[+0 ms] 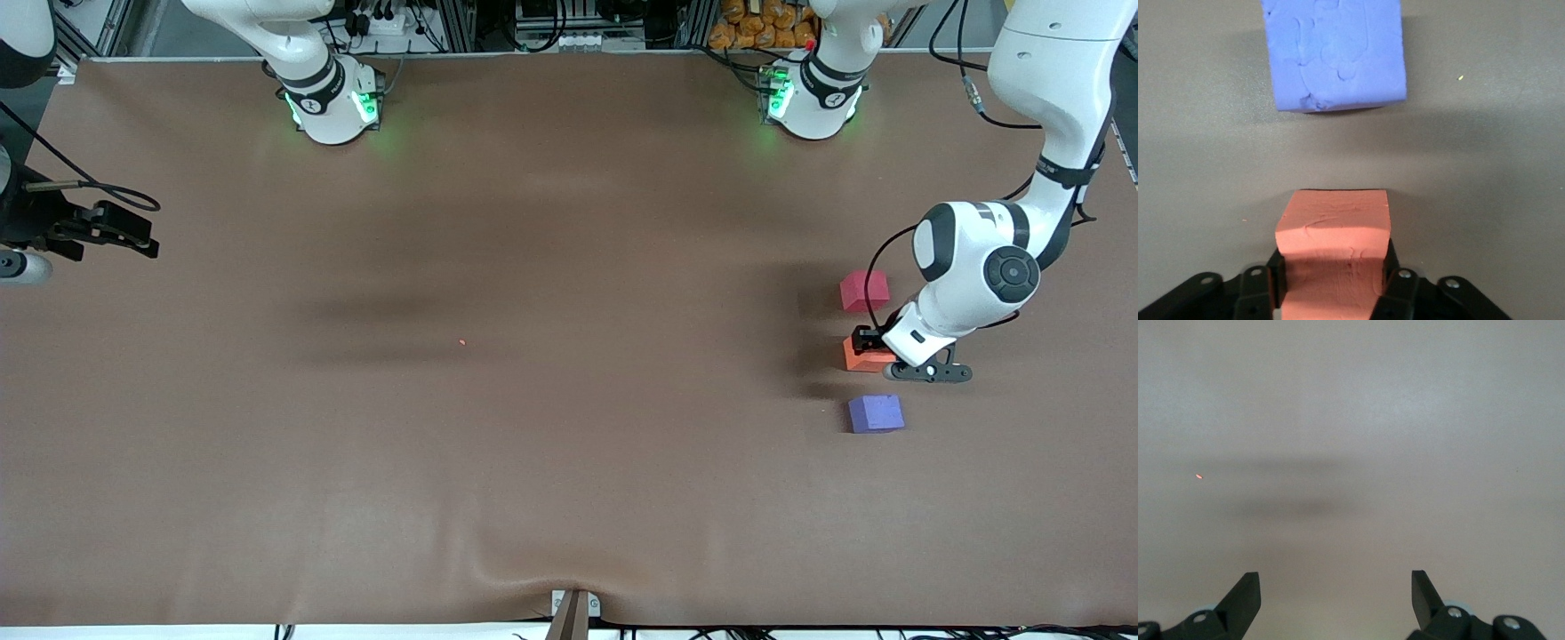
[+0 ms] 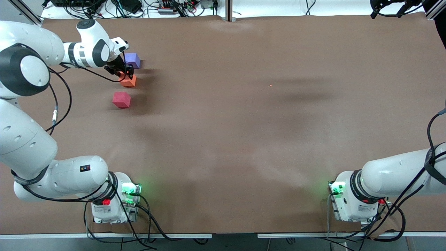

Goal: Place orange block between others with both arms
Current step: 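Open the left gripper and withdraw it from the cubes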

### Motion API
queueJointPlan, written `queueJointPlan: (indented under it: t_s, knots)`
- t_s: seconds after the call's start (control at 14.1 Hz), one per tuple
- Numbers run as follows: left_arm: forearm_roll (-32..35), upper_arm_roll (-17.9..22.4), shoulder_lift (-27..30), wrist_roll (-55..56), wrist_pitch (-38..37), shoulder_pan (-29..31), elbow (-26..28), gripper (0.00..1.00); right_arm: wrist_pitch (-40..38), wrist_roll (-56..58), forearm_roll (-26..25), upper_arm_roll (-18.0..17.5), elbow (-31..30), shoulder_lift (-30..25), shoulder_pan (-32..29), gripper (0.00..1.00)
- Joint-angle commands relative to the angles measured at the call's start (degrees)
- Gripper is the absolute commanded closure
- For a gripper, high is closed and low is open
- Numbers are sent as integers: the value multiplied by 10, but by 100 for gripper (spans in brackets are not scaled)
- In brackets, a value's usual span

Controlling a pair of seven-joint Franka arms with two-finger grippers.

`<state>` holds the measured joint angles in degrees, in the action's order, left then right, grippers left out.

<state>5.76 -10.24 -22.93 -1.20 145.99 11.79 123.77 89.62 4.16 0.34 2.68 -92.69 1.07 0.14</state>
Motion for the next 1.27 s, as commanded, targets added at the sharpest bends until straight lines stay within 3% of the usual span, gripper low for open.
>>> queueJointPlan:
  t_s: [0.0, 0.28, 0.71, 0.92, 1.2]
  knots:
    - [17, -3, -6, -6, 3, 7, -16, 0, -4, 7, 1, 2, 2, 1, 4, 0]
    - [17, -3, -4, -6, -31, 6, -55, 0, -3, 7, 2, 2, 2, 2, 4, 0]
    - [8, -9, 65, 0, -249, 4, -195, 0, -3, 7, 1, 2, 2, 2, 5, 0]
    - [4, -28, 111, -2, -317, 3, -247, 0, -2, 7, 1, 2, 2, 3, 7, 0]
    - [4, -54, 125, -7, -463, 0, -373, 0, -2, 7, 1, 2, 2, 3, 7, 0]
